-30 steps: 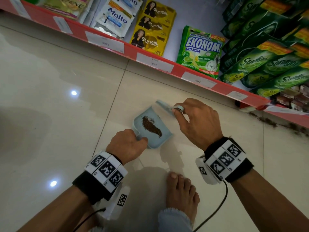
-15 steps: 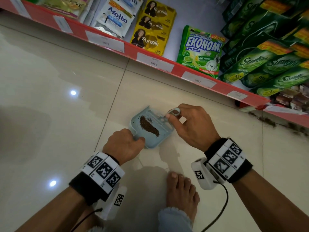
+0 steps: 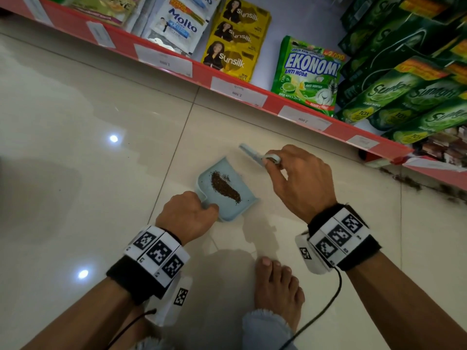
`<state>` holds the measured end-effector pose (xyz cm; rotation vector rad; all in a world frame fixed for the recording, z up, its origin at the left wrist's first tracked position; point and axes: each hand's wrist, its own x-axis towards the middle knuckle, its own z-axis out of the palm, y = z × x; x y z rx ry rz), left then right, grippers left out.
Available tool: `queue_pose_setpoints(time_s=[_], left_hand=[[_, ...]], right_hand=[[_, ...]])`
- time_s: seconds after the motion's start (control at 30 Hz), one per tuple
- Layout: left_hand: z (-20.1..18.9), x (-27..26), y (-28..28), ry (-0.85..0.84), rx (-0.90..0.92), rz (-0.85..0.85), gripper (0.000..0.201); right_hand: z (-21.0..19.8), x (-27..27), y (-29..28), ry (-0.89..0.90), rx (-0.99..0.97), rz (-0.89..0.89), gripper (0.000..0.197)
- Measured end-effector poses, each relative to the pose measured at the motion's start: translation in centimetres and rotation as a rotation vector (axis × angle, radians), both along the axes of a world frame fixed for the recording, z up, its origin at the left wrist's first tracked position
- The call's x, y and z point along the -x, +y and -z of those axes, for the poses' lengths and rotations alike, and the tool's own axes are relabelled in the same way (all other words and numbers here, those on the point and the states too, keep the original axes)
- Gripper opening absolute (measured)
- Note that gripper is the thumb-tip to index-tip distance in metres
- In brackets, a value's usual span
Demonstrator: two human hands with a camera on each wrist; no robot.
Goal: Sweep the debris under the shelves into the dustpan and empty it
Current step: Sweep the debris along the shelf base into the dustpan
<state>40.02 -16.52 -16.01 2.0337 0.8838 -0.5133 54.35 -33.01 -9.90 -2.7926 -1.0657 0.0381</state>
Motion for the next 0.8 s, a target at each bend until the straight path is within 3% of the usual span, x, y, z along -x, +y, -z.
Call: queue_pose_setpoints(time_s=[0.1, 0.2, 0.3, 0.4, 0.5, 0.63, 0.7, 0.8], left_hand=[[-0.1, 0.1, 0.1, 0.004, -0.009, 0.001, 0.046], [-0.2, 0.1, 0.2, 0.006, -0.013, 0.001, 0.046], [-0.1, 0.2, 0.4, 0.011, -0.013, 0.01, 0.046], [0.0, 0.4, 0.6, 0.003, 0.004, 0.008, 0.049], [-0.1, 0.6, 0.8, 0.0, 0.002, 0.016, 0.049], [-0.2, 0.8, 0.9, 0.003, -0.012, 0.003, 0.048], [-0.2, 1.0, 1.0, 0.005, -0.019, 0.0, 0.048], [-0.2, 1.1, 1.1, -0.003, -0.025, 0.002, 0.049]], right_hand=[[0.4, 0.5, -0.2, 0.118, 0.09, -0.061, 0.032], [0.3, 1.1, -0.5, 0.254, -0.011, -0.119, 0.037], [0.0, 0.8, -0.7, 0.151, -0.119, -0.069, 0.034], [-0.1, 0.5, -0.7, -0.005, -0.003, 0.002, 0.027], [0.5, 1.3, -0.5, 0.072, 0.104, -0.057, 0.032], [0.6, 2.6, -0.3, 0.246, -0.074, -0.106, 0.035], [0.3, 2.3, -0.2, 0.162, -0.117, -0.065, 0.034], [0.0, 1.4, 0.0, 0.014, -0.009, -0.001, 0.027]])
